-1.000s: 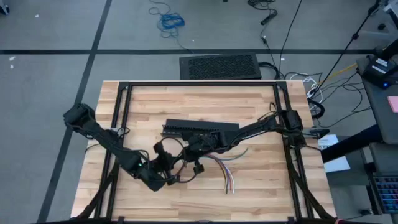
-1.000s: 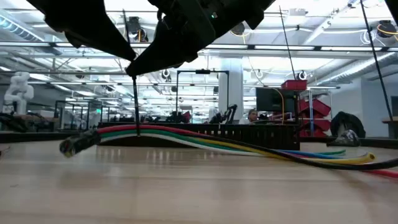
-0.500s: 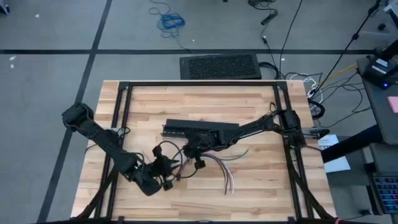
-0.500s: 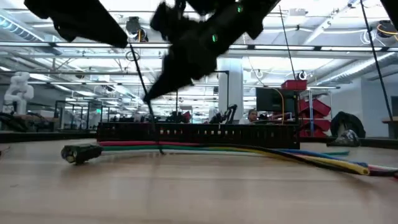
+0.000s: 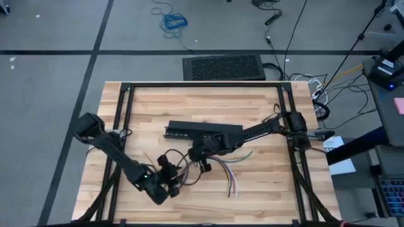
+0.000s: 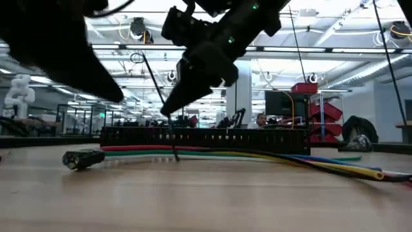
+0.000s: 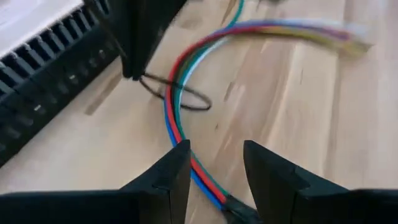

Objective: Ziptie cables
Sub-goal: Wrap the black zip tie on the cables

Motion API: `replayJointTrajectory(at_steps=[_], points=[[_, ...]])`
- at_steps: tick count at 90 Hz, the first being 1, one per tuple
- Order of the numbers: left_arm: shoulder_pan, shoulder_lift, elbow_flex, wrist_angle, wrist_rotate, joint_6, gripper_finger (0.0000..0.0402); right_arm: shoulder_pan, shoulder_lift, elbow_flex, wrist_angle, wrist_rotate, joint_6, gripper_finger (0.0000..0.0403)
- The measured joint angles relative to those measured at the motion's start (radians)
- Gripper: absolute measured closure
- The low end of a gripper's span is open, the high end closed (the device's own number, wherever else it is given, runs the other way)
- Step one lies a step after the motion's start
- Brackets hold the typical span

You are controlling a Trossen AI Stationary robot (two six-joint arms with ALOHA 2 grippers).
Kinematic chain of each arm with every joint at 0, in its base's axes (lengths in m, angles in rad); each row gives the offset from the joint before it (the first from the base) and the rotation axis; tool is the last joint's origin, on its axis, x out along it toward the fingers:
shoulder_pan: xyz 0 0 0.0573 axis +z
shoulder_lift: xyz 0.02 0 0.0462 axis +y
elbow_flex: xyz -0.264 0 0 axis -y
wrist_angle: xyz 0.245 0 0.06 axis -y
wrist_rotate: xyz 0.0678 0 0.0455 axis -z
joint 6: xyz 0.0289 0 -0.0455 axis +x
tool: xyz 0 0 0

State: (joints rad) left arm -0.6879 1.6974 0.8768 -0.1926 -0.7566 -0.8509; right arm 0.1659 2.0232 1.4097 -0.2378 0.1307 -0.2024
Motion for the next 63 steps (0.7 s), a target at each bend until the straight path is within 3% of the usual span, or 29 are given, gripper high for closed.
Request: replayJointTrajectory(at_steps=[10,28,43,63], points=[[0.042,0.042,0.000,0.074,0.043,0.067,0.0255,0.021,-0.002,-0.004,-0.033,0.079,0.000,0.0403],[0.101,0.081,0.000,0.109,0.069,0.124,0.0255,0.029,-0.091,-0.136,0.027,0.107,0.055,0.0403],[0.145,0.088,0.000,0.086,0.068,0.132,0.0259,0.024,-0.253,-0.335,0.180,0.099,0.112,0.0403],[0.182,0.148,-0.001,0.092,0.180,0.135,0.0283,0.032,-0.379,-0.524,0.295,0.046,0.092,0.0403]])
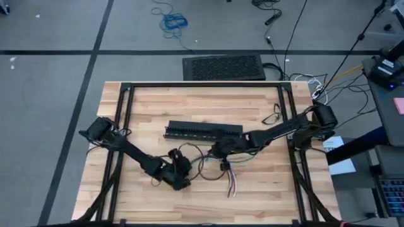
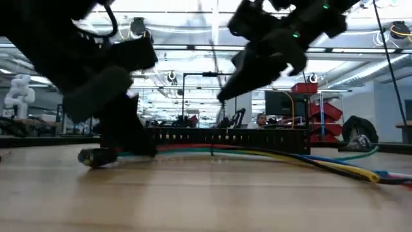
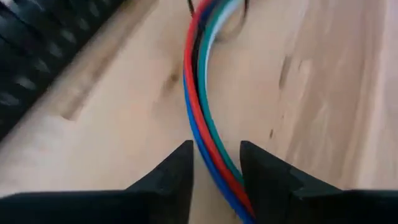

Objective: Ziptie cables
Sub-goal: Wrap the black zip tie on the cables

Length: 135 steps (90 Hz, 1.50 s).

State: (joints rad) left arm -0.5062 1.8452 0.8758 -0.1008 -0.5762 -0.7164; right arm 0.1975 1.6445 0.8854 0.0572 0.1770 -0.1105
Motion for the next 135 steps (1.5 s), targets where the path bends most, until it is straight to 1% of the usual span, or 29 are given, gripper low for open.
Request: replayJointTrajectory(at_steps=[19,32,38,48,76,83,97,110,121,129,135], points=[[-0.007,0.008,0.001,0.006,0.007,0.016,0.0316,0.001,0.003,-0.057,0.000,0.007,-0.029,0.0403],[-0.023,-0.028,-0.003,-0.039,0.021,0.014,0.0344,0.001,0.004,-0.062,0.003,0.008,-0.033,0.0403],[-0.028,-0.047,-0.003,-0.083,0.026,-0.024,0.0350,0.007,0.004,-0.062,0.011,0.008,-0.042,0.0403],[-0.039,-0.055,-0.003,-0.173,0.021,-0.107,0.0352,0.019,0.004,-0.062,0.010,0.008,-0.052,0.0403],[-0.077,-0.061,-0.003,-0.226,-0.001,-0.216,0.0352,0.069,0.004,-0.061,-0.064,0.006,-0.014,0.0403],[-0.078,-0.062,-0.003,-0.249,-0.004,-0.244,0.0352,0.082,0.002,-0.061,-0.070,0.022,-0.012,0.0403],[-0.078,-0.062,0.001,-0.260,-0.007,-0.247,0.0352,0.093,-0.031,-0.061,-0.076,0.059,-0.029,0.0403],[-0.078,-0.062,0.017,-0.307,-0.011,-0.273,0.0352,0.093,-0.071,-0.060,-0.101,0.057,-0.032,0.0403],[-0.080,-0.080,0.021,-0.335,-0.046,-0.296,0.0352,0.092,-0.084,-0.060,-0.132,0.040,-0.031,0.0403],[-0.085,-0.113,0.022,-0.310,-0.076,-0.260,0.0352,0.092,-0.081,-0.060,-0.153,0.008,-0.028,0.0403],[-0.084,-0.136,0.022,-0.251,-0.081,-0.194,0.0351,0.092,-0.080,-0.060,-0.144,0.003,-0.033,0.0403]])
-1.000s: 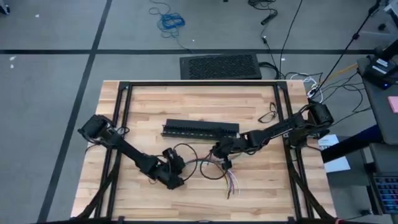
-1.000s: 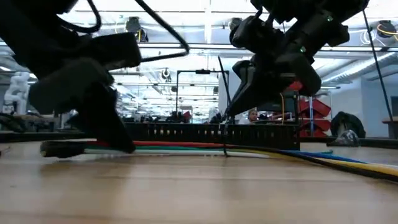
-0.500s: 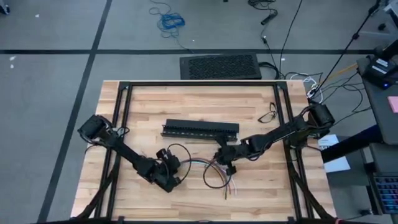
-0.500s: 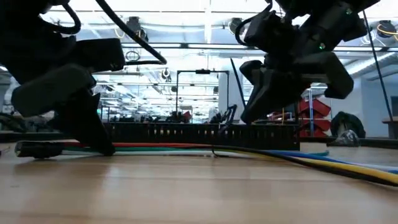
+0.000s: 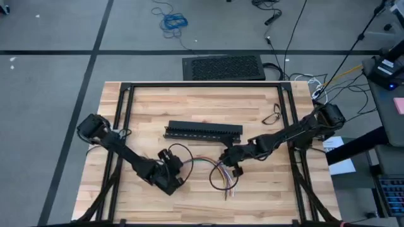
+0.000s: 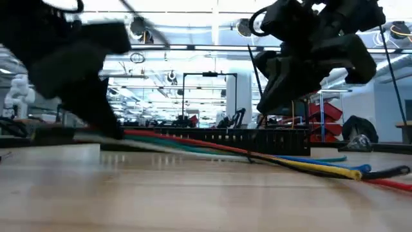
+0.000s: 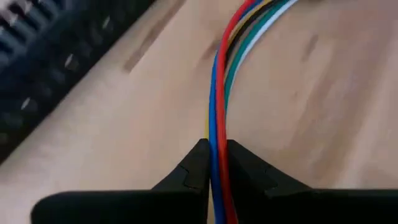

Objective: Ziptie cables
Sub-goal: Wrap the black zip tie on the cables

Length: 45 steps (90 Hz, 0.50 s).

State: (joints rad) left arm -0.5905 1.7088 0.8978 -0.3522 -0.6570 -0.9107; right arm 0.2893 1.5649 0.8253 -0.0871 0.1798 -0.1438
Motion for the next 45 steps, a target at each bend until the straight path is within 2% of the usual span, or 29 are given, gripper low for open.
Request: replayJointTrajectory(at_steps=[13,19,28,38,45], points=[[0.017,-0.033,0.002,0.156,-0.003,0.179,0.0325,0.000,0.000,0.000,0.020,-0.003,-0.025,0.0403],[0.025,-0.041,0.003,0.162,-0.003,0.211,0.0304,-0.002,0.000,0.000,0.021,-0.003,-0.031,0.0403],[0.031,-0.042,0.003,0.099,0.016,0.182,0.0270,-0.002,0.000,0.000,0.000,-0.003,-0.030,0.0403],[0.028,-0.042,0.001,-0.028,0.020,0.056,0.0243,-0.002,0.000,0.000,-0.023,-0.002,-0.017,0.0403],[0.025,-0.042,0.001,-0.031,-0.023,0.033,0.0236,-0.002,0.000,0.000,-0.036,0.003,-0.002,0.0403]])
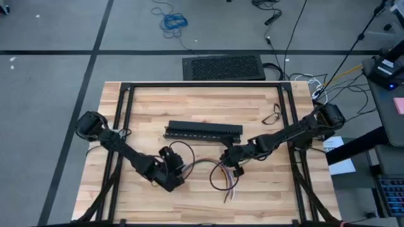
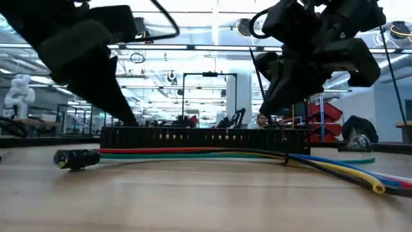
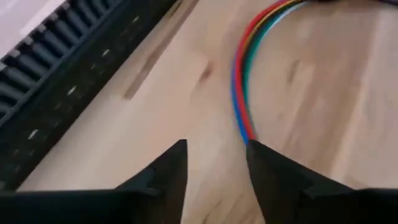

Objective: Ziptie cables
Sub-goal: Wrap the black zip tie on the cables

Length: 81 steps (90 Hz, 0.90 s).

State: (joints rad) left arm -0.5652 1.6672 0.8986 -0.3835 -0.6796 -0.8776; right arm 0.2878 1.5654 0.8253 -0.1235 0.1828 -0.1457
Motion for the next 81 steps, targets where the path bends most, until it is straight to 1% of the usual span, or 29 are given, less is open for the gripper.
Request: replayJointTrajectory(at_steps=[3,8,16,24,30,37,44,53,57,71,81], points=[[0.000,0.000,0.000,0.031,-0.028,0.017,0.0235,0.000,0.000,0.000,-0.005,0.001,0.008,0.0403],[0.006,0.000,0.000,0.126,-0.066,0.089,0.0235,0.002,0.000,0.000,-0.012,0.006,0.025,0.0403],[0.035,0.001,-0.004,0.309,-0.072,0.251,0.0234,0.015,0.000,0.000,-0.008,0.051,0.040,0.0403],[0.074,0.014,-0.030,0.519,-0.015,0.408,0.0234,0.033,-0.002,0.000,-0.004,0.075,0.042,0.0403],[0.099,0.016,-0.059,0.633,0.032,0.517,0.0234,0.044,-0.002,0.000,0.000,0.078,0.042,0.0403],[0.134,0.015,-0.095,0.761,0.098,0.590,0.0234,0.051,-0.002,-0.003,0.007,0.081,0.050,0.0403],[0.174,0.016,-0.145,0.867,0.172,0.635,0.0234,0.055,-0.014,-0.025,0.054,0.103,0.052,0.0403],[0.225,0.043,-0.184,1.029,0.266,0.662,0.0234,0.052,-0.052,-0.069,0.135,0.101,0.072,0.0403],[0.241,0.053,-0.196,1.062,0.293,0.679,0.0234,0.049,-0.075,-0.097,0.168,0.101,0.081,0.0403],[0.291,0.123,-0.195,1.215,0.402,0.710,0.0235,0.047,-0.140,-0.185,0.290,0.101,0.123,0.0403],[0.323,0.181,-0.186,1.310,0.450,0.716,0.0235,0.048,-0.157,-0.228,0.336,0.100,0.153,0.0403]])
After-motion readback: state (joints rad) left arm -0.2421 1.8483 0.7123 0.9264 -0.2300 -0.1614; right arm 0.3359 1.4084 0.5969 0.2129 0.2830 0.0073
